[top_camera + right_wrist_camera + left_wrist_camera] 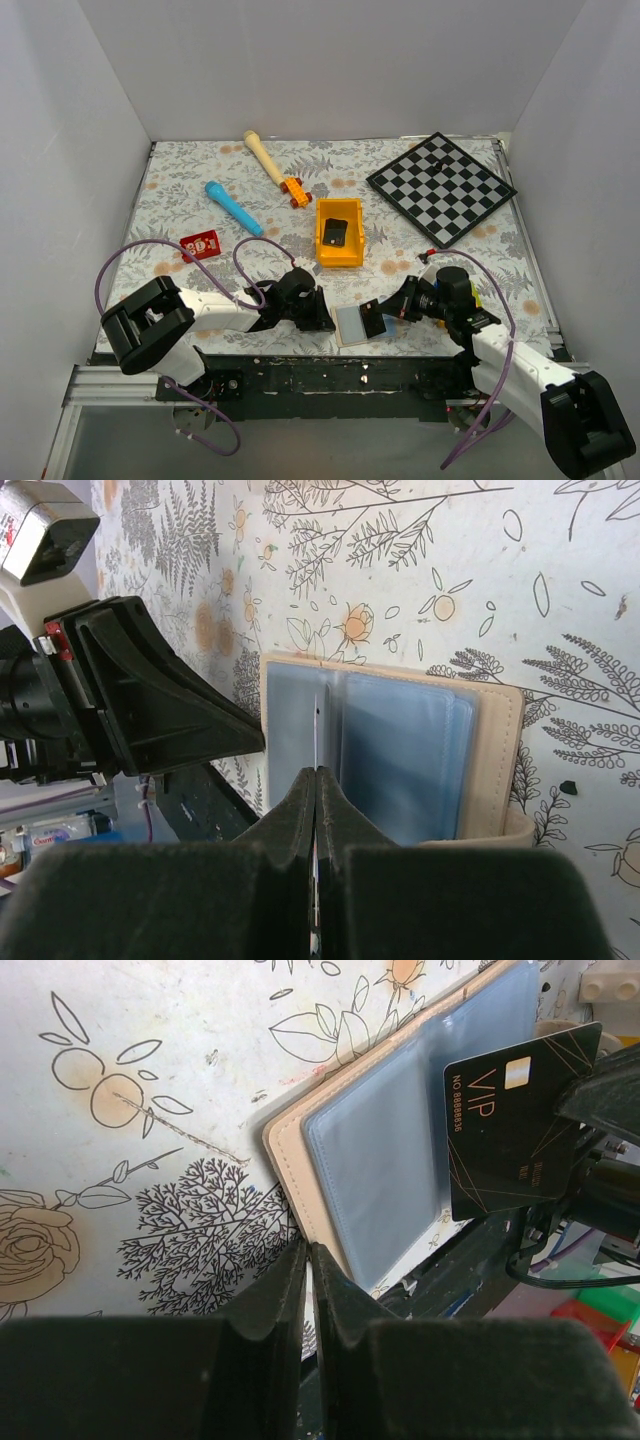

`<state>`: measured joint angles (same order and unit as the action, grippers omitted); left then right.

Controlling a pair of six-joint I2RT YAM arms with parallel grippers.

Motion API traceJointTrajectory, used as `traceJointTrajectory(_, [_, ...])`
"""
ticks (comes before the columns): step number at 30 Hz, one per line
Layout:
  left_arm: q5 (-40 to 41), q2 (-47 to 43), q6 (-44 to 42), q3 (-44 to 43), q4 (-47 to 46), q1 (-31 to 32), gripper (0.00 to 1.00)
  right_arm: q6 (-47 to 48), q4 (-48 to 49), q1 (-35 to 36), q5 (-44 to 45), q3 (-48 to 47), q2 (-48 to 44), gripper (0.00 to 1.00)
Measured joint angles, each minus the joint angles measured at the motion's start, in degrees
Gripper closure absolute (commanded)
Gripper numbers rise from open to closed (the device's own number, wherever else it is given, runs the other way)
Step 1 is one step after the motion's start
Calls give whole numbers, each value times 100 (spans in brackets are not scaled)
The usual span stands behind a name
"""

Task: Put the credit cards into the card holder
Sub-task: Insert the credit card into the card holder.

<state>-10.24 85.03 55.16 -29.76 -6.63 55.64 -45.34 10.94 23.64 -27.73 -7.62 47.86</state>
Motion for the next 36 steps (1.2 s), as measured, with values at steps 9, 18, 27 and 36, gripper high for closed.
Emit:
traceJointTrajectory(9, [2, 4, 2, 0, 2, 4, 94, -11, 131, -4, -76, 0, 195, 99])
traceJointTrajectory(18, [2, 4, 0, 0, 4, 4, 94, -17, 221, -7, -79, 2, 267, 99])
traceJointTrajectory(27, [4, 4, 2, 0, 9, 4, 95, -17, 256, -7, -50, 2, 363, 99])
traceJointTrajectory(36, [11, 4, 0, -11, 20, 9, 95, -15, 258, -7, -7, 2, 411, 99])
